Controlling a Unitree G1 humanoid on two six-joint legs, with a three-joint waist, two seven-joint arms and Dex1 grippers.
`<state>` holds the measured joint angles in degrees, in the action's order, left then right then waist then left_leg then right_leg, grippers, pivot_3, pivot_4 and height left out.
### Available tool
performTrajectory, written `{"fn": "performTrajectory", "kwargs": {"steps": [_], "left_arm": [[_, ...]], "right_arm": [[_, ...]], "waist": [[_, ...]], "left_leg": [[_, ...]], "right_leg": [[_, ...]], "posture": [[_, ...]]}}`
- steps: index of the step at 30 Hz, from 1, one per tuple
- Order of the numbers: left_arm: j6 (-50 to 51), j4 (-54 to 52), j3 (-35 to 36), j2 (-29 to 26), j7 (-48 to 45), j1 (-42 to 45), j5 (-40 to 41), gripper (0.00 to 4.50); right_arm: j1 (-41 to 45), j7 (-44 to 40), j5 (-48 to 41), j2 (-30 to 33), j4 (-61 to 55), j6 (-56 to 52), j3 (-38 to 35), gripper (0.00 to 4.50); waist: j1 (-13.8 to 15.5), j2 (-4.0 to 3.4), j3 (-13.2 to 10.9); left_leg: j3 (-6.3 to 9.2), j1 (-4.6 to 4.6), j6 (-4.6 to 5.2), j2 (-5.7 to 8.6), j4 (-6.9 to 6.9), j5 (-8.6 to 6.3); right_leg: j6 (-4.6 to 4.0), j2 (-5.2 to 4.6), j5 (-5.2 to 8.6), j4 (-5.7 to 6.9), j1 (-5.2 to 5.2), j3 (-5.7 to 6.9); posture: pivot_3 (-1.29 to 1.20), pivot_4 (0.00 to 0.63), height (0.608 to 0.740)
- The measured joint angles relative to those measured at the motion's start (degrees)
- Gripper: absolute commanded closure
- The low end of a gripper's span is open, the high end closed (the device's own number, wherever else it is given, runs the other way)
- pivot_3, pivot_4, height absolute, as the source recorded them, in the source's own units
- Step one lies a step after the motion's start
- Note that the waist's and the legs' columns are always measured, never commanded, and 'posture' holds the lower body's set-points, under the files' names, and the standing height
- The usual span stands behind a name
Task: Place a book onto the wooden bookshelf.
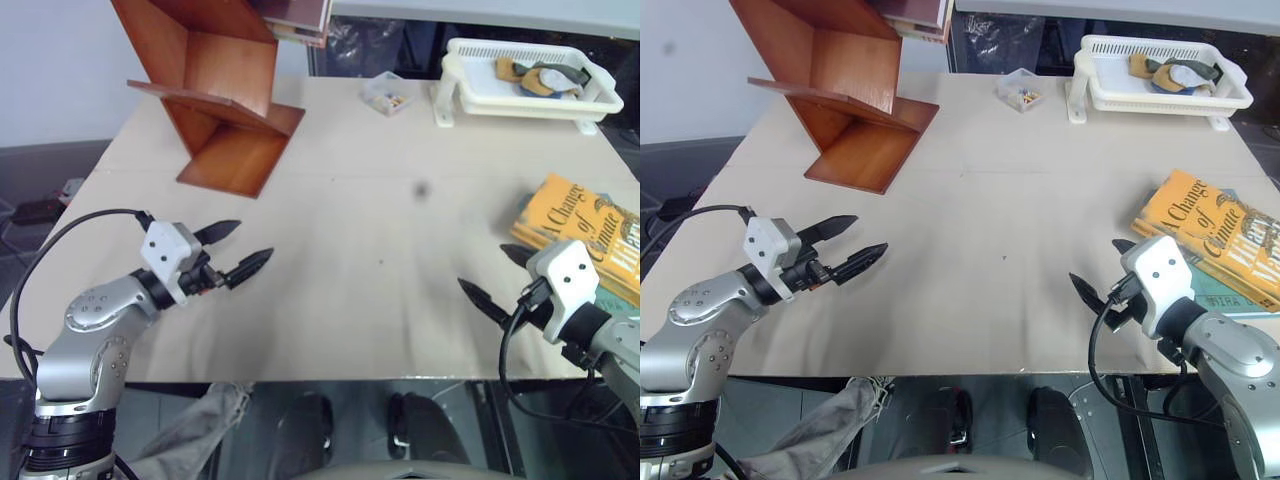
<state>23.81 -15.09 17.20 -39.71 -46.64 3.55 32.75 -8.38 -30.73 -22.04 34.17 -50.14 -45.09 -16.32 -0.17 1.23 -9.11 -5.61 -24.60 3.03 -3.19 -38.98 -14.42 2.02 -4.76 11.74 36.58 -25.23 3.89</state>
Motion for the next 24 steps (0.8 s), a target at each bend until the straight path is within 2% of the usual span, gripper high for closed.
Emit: {"fn": "performTrajectory", "kwargs": {"steps": [3,6,7,14,18,21,24], "left_arm": [[1.2,-0.1,0.0,-0.6,-1.0,0.2,1.0,0.03],[3.4,-0.7,-0.4,-0.6,-1.8,2.5,3.2,0.0],[3.6,-1.3,-0.7,-0.6,-2.1,2.9,3.6,0.0],[4.7,-3.1,-4.9,-0.6,-6.0,5.6,5.9,0.0],[4.6,-4.4,-9.1,-0.2,-9.6,8.8,6.7,0.0],[4.2,-4.6,-14.0,1.9,-12.5,12.7,6.7,0.0],[3.7,-4.5,-19.2,5.4,-14.7,17.3,6.6,0.0]], "right_arm": [[0.0,0.4,-1.2,0.0,-0.2,-1.3,-0.6,0.0],[1.0,1.8,-2.2,0.0,-0.1,-2.4,-0.9,0.85],[1.5,2.2,-2.7,-0.1,-0.1,-2.7,-1.2,1.17],[2.2,5.6,-4.0,-0.3,-0.1,-4.9,-2.7,4.39],[-0.2,10.3,0.4,0.0,3.1,-5.8,-7.2,4.46],[-1.8,14.9,4.5,-0.4,8.1,-7.3,-14.5,4.46],[-1.9,16.7,4.5,-3.0,10.7,-9.0,-23.2,4.46]], "waist": [[0.1,0.0,0.0],[0.3,0.0,0.0],[0.3,0.0,0.0],[0.8,0.0,0.0],[1.5,0.02,0.0],[1.8,0.0,0.0],[1.8,0.0,0.0]], "left_leg": [[0.01,-0.01,0.0,0.0,0.0,0.0],[0.0,0.0,0.0,0.0,-0.06,0.01],[0.0,0.01,0.0,0.0,-0.07,0.01],[-0.01,-0.01,0.0,0.03,-0.08,0.01],[0.02,-0.03,0.0,0.11,-0.16,0.01],[-0.02,-0.02,0.01,0.26,-0.21,0.02],[0.01,-0.01,0.02,0.25,-0.21,0.02]], "right_leg": [[0.0,0.02,-0.01,0.0,0.0,0.0],[0.04,0.02,0.01,0.02,0.01,0.01],[0.04,0.02,0.02,0.03,0.02,0.0],[0.02,0.08,0.0,0.03,0.01,-0.02],[0.03,0.05,0.0,0.03,0.08,0.03],[0.04,0.03,0.0,0.03,0.09,-0.02],[0.17,0.11,-0.08,0.05,0.1,-0.02]], "posture": [[0.0,0.15,0.74],[0.0,0.15,0.74],[0.0,0.15,0.74],[0.0,0.15,0.74],[0.0,0.15,0.74],[0.0,0.15,0.74],[0.0,0.15,0.74]]}}
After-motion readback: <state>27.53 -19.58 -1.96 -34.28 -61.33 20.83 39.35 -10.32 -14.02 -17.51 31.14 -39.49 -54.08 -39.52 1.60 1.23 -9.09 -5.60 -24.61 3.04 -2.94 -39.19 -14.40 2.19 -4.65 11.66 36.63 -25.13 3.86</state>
